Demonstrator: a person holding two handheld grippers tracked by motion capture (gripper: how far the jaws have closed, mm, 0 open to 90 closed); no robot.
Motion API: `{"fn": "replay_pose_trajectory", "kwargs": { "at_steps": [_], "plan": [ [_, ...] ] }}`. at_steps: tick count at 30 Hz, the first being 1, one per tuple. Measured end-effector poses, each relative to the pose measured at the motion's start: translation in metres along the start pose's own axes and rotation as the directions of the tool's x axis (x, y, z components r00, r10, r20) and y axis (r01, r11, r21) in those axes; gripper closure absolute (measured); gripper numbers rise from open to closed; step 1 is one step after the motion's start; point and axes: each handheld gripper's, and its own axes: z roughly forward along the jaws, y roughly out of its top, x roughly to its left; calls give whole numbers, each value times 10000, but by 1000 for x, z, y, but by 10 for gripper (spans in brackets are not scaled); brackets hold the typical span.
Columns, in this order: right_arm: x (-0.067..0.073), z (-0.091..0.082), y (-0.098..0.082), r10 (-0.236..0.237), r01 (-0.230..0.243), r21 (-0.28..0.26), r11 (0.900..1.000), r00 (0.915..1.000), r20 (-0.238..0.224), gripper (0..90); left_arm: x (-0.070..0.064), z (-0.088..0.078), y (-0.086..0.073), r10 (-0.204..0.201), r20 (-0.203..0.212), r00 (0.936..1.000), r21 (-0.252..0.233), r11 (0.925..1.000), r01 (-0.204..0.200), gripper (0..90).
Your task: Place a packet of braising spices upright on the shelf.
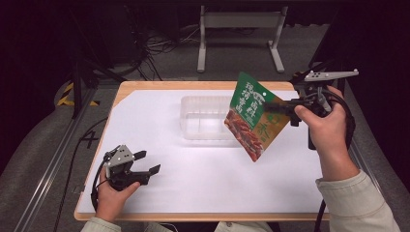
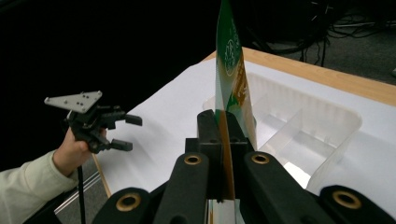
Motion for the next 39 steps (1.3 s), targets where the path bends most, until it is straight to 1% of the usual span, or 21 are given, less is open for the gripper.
{"fn": "replay_pose_trajectory", "kwargs": {
  "at_steps": [3, 5, 8, 11, 13, 18, 19, 20, 22, 23, 25, 27, 28, 29, 31, 32, 34, 35, 37, 38, 39],
  "plan": [
    [-2, 4, 7, -6, 7, -46, 10000, 9999, 114, 900, 0, 0, 0, -23, 12, 10000, 10, 10000, 23, 256],
    [-3, 7, 12, -90, 91, -66, 9999, 9997, 240, 900, 1, 0, 0, -24, 0, 10000, 2, 10000, 24, 255],
    [-4, 13, 17, -118, 120, -37, 9999, 9985, 537, 900, 1, 0, 0, -54, -27, 10000, 16, 10000, 54, 253],
    [-6, 18, 23, -227, 226, 30, 9997, 9972, 711, 900, 1, 0, -1, -144, -27, 9999, 68, 9999, 144, 251],
    [-6, 21, 27, -261, 256, 69, 9996, 9964, 808, 900, 1, 1, -1, -106, -55, 9999, 47, 9999, 107, 249],
    [-11, 30, 37, -323, 313, 108, 9995, 9938, 1063, 900, 2, -1, -2, -202, -80, 9998, 44, 9998, 202, 248],
    [-11, 30, 37, -323, 313, 108, 9995, 9938, 1063, 900, 2, -1, -2, -202, -80, 9998, 44, 9998, 202, 248],
    [-12, 34, 42, -358, 348, 106, 9993, 9938, 1056, 900, 2, -2, -4, -256, -131, 9996, 13, 9997, 257, 247],
    [-13, 38, 46, -433, 426, 93, 9991, 9936, 1045, 900, 2, -4, -6, -214, -169, 9996, 39, 9998, 214, 247],
    [-12, 40, 48, -499, 491, 97, 9987, 9931, 1062, 900, 2, -6, -7, -293, -206, 9994, 33, 9996, 294, 247],
    [-12, 43, 50, -536, 528, 98, 9986, 9931, 1048, 900, 2, -8, -8, -317, -231, 9992, -2, 9995, 317, 247],
    [-13, 51, 57, -607, 596, 133, 9981, 9925, 1064, 900, 2, -10, -10, -407, -271, 9988, -21, 9992, 406, 247],
    [-13, 51, 57, -607, 596, 133, 9981, 9925, 1064, 900, 3, -11, -10, -386, -299, 9988, -21, 9993, 386, 247],
    [-14, 57, 60, -643, 630, 156, 9979, 9920, 1084, 900, 2, -13, -12, -437, -354, 9984, -37, 9990, 436, 246],
    [-14, 59, 62, -649, 633, 178, 9978, 9919, 1092, 900, 2, -15, -13, -477, -392, 9981, -55, 9989, 475, 246],
    [-14, 66, 66, -742, 726, 189, 9972, 9916, 1062, 900, 3, -16, -14, -505, -437, 9978, -92, 9987, 502, 246],
    [-13, 68, 67, -752, 734, 211, 9971, 9914, 1069, 900, 3, -18, -15, -561, -450, 9974, -111, 9984, 557, 245],
    [-13, 74, 69, -851, 829, 249, 9962, 9905, 1079, 900, 3, -18, -15, -594, -453, 9972, -124, 9982, 588, 245],
    [-13, 77, 70, -877, 850, 287, 9960, 9898, 1122, 900, 3, -19, -16, -572, -498, 9971, -145, 9983, 566, 245],
    [-14, 83, 72, -888, 852, 348, 9958, 9890, 1186, 900, 3, -19, -16, -616, -479, 9970, -164, 9980, 608, 245],
    [-14, 83, 72, -888, 852, 348, 9958, 9890, 1186, 900, 3, -19, -16, -612, -487, 9969, -174, 9980, 605, 245]
  ]
}}
